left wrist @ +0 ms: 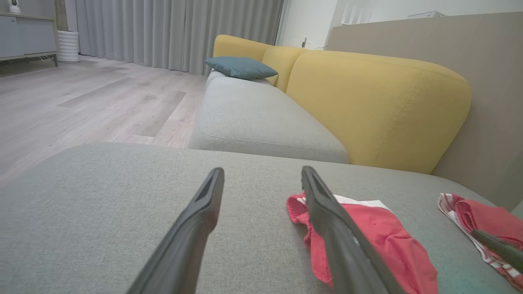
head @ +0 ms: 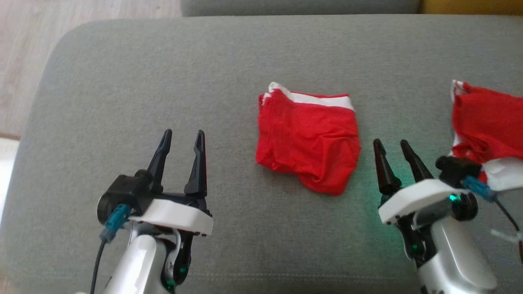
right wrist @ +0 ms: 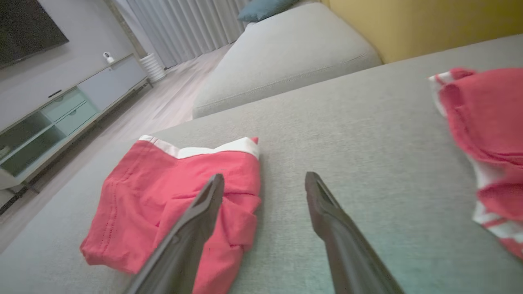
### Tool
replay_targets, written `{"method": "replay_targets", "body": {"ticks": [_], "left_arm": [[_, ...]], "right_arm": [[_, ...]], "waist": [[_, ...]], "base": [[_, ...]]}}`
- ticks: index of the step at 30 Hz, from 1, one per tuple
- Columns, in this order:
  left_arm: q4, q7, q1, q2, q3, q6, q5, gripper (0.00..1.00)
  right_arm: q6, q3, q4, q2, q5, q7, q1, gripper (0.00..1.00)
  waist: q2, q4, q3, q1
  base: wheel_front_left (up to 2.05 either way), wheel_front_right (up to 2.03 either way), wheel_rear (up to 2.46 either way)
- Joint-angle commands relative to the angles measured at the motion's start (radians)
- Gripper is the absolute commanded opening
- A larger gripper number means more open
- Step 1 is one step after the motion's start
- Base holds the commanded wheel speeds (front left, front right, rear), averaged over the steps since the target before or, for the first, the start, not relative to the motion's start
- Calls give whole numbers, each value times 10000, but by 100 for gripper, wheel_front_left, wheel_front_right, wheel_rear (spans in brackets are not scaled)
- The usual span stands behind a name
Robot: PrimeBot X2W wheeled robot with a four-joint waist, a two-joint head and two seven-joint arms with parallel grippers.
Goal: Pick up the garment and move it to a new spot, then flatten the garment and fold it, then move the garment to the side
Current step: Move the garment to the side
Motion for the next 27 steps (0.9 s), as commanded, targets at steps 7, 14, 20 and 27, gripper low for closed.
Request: {"method": "replay_targets", "body": {"ticks": [7, 14, 20, 27], "left_arm": [[-325, -51, -719, 60, 15, 49, -140, 100], [-299, -51, -855, 60, -81, 97, -152, 100], [-341, -51, -853, 60, -28, 153, -514, 100], [-461, -51, -1045, 60, 52, 116, -351, 100]], "right_arm": [[75, 144, 1126, 16, 584, 1000, -1355, 100], [75, 15, 2557, 16, 490, 1206, -2334, 100], [75, 225, 3409, 16, 10, 1171, -2816, 100], [75, 843, 3828, 16, -560, 524, -3069, 0]], "waist": [[0, 834, 562, 0], [0, 1298, 845, 0], [0, 1388, 912, 0], [0, 1019, 751, 0]], "base": [[0, 0, 0], [0, 0, 0], [0, 0, 0], [0, 0, 0]]}}
